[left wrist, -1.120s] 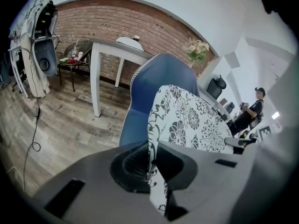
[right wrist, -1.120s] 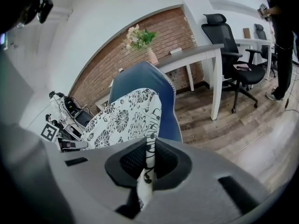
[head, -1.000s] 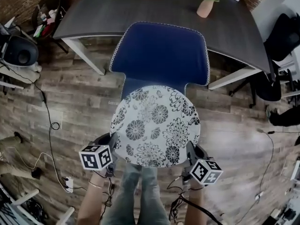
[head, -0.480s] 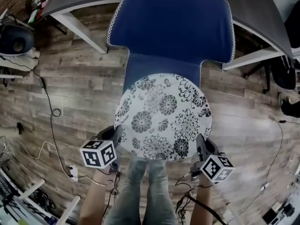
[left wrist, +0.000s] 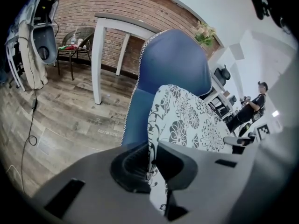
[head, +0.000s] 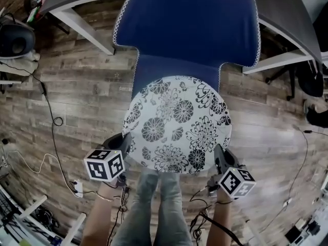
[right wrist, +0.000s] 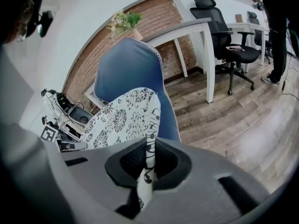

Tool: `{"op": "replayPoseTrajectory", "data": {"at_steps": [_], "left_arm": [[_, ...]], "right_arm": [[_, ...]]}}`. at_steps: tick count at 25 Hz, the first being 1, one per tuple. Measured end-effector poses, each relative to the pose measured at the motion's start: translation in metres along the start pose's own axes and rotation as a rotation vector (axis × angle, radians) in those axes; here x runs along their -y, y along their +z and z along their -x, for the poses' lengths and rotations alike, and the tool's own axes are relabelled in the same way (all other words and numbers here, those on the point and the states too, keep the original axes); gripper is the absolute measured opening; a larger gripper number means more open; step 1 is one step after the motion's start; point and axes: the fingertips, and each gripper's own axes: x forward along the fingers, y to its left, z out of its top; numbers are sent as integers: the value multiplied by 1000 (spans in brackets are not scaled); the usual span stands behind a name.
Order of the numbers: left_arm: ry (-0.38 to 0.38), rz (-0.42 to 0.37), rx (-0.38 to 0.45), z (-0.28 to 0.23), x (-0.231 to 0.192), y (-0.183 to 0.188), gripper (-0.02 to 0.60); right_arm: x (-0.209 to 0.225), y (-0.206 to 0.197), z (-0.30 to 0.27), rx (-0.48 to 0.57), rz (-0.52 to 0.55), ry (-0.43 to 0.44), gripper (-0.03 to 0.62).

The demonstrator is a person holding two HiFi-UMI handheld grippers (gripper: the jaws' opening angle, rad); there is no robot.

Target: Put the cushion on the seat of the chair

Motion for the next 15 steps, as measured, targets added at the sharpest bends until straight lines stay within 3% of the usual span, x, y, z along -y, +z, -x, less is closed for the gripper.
{"op": "replayPoseTrajectory", "data": {"at_steps": [15], "left_arm": [[36, -28, 51, -3, -4, -1, 14]], "right_arm": [[0, -5, -3, 41, 79, 27, 12]]}}
